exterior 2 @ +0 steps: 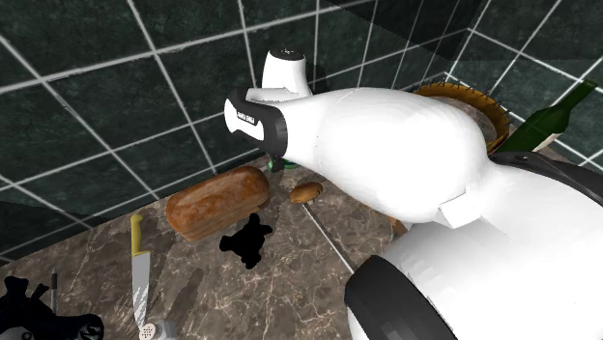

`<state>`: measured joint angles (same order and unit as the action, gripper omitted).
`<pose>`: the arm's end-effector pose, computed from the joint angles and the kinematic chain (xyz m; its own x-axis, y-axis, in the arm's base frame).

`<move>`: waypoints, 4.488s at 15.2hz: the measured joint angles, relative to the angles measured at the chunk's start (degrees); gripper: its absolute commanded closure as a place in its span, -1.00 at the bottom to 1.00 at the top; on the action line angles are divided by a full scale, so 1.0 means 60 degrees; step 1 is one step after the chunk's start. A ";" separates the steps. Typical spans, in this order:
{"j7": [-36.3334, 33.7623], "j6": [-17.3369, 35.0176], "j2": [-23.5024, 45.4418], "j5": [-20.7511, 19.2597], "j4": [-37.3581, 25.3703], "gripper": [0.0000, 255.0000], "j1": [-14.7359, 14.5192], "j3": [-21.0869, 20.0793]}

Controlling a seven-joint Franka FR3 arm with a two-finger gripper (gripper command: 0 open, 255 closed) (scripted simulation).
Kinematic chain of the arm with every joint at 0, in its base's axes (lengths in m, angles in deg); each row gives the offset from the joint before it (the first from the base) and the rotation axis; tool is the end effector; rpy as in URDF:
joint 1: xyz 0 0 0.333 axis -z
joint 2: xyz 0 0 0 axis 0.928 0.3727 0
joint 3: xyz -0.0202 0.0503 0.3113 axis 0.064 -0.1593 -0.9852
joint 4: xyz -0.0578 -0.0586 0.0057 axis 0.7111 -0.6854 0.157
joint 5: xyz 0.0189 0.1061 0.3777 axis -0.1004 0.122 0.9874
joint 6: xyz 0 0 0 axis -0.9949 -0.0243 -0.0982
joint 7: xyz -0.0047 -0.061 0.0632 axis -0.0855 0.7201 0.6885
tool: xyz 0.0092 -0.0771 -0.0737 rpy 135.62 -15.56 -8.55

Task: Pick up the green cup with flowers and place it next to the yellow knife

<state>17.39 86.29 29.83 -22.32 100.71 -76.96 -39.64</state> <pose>0.6224 -0.1601 0.3751 0.4108 0.8936 0.1810 0.9008 -0.4284 0.0706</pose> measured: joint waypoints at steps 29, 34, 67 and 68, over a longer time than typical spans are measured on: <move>-0.0135 -0.0245 -0.0066 -0.0093 -0.0207 1.00 -0.0037 0.0022; -0.0346 -0.0777 -0.0310 -0.0317 -0.0541 1.00 -0.0074 0.0107; -0.3717 -0.2031 -0.3602 -0.2421 0.0588 1.00 -0.1784 -0.0602; -0.4011 -0.1973 -0.3802 -0.2537 0.0798 1.00 -0.1910 -0.0743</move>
<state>-6.68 74.45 7.01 -37.54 105.50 -88.41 -44.10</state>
